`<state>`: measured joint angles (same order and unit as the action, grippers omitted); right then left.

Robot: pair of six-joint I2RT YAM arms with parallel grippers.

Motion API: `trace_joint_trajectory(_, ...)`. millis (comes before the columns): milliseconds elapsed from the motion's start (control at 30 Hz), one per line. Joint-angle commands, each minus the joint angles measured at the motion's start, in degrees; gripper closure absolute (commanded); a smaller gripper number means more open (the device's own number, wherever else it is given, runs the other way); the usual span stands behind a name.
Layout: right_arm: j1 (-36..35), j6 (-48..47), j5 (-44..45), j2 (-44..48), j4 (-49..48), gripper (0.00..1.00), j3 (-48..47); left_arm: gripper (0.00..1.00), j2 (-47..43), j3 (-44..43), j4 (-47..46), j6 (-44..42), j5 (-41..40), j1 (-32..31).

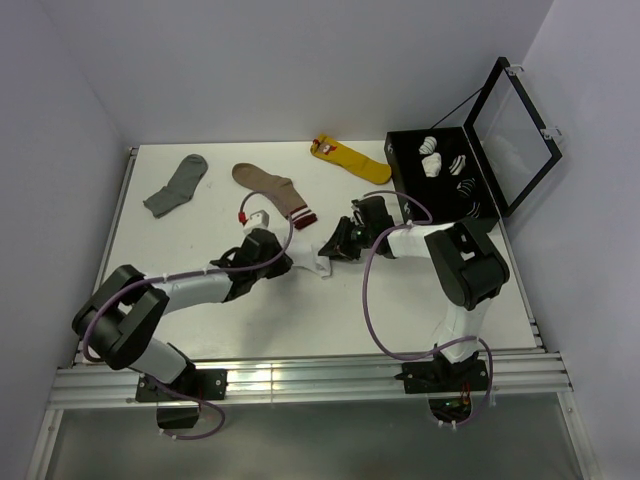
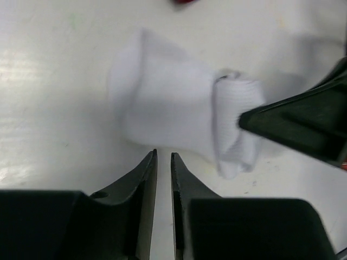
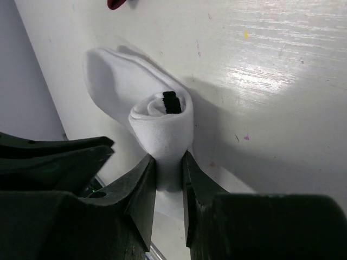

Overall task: Roll the socks
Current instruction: Roll the sock at the center of the board.

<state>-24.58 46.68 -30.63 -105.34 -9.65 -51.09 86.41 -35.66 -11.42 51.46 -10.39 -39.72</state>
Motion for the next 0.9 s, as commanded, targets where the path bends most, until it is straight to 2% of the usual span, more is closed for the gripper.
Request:
trace_joint_trajectory(0,0.7,-2.8,-1.1,-0.3,-0.6,1.00,-0.9,0.78,-1.0,-6.7,0.9,-4.2,0.9,0.0)
trace_joint_trajectory(133,0.7,-2.8,-1.2,-0.2,-0.5,1.00,-1.2,0.79,4.2,-11.2,-0.8,-4.4,4.0,0.0)
trace_joint_trajectory(367,0.7,-2.6,-1.4,-0.7,-0.9,1.00,-1.4,0.85,13.3,-14.5,-1.6,-3.8,6.3,-0.1)
trace_joint_trajectory(867,0.6,-3.3,-1.0,-1.8,-0.2,1.00,-1.7,0.82,18.2,-16.4,-3.0,-3.5,7.1,-2.2)
